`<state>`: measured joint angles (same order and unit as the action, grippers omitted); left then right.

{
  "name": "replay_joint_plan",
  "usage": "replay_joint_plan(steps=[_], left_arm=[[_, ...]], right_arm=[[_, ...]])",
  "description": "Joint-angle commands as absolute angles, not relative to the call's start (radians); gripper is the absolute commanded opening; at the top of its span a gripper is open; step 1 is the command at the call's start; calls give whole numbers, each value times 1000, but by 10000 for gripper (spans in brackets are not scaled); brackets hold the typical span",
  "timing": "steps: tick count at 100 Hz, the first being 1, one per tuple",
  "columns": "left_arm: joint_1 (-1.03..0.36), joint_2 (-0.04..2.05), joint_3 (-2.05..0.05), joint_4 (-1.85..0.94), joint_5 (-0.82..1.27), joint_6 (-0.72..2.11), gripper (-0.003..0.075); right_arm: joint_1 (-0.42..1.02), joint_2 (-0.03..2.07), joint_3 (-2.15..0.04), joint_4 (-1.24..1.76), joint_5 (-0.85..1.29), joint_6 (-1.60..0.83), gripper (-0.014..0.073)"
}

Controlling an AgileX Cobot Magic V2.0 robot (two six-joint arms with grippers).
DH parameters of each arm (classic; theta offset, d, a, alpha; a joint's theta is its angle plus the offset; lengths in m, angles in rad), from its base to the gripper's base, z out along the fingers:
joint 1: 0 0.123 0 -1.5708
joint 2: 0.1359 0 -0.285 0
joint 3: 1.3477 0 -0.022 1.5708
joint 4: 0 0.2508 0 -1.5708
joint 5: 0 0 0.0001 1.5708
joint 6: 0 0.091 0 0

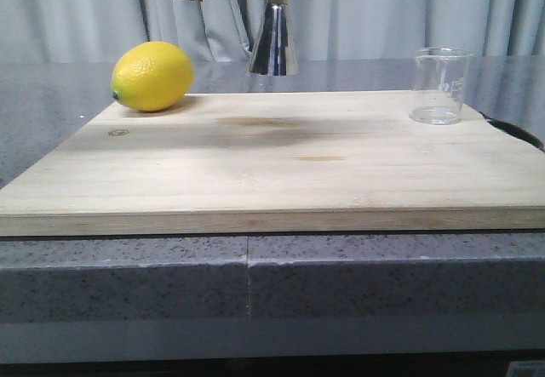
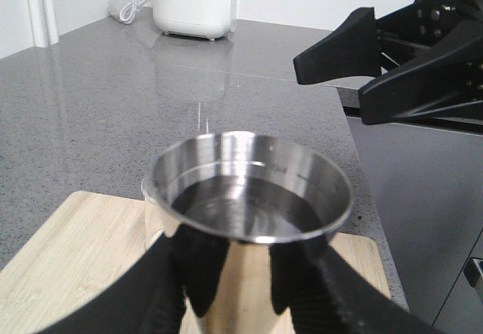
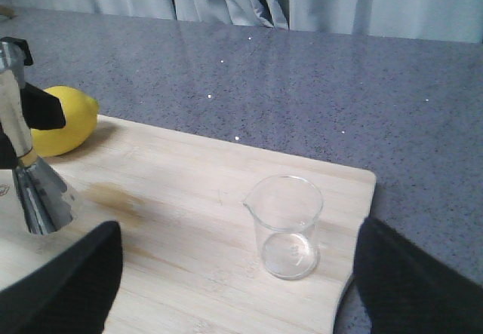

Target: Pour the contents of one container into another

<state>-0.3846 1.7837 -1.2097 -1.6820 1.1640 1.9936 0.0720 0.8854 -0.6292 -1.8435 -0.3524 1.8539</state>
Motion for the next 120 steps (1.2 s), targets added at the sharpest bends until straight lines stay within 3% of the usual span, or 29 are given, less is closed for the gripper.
replay_joint_plan(steps=[1,56,120], left_arm=[[-396,1734,-1243,-1757,1270,1988,185],[-390,1745,-1243,-1821,1250,2041,185],[-372,1899,-1244,-1853,1275,2101,185]], right_arm=[[65,875,-654,-1867,-316,1856,568],[65,875,-654,-1867,-316,1856,568],[65,875,-654,-1867,-307,1856,568]])
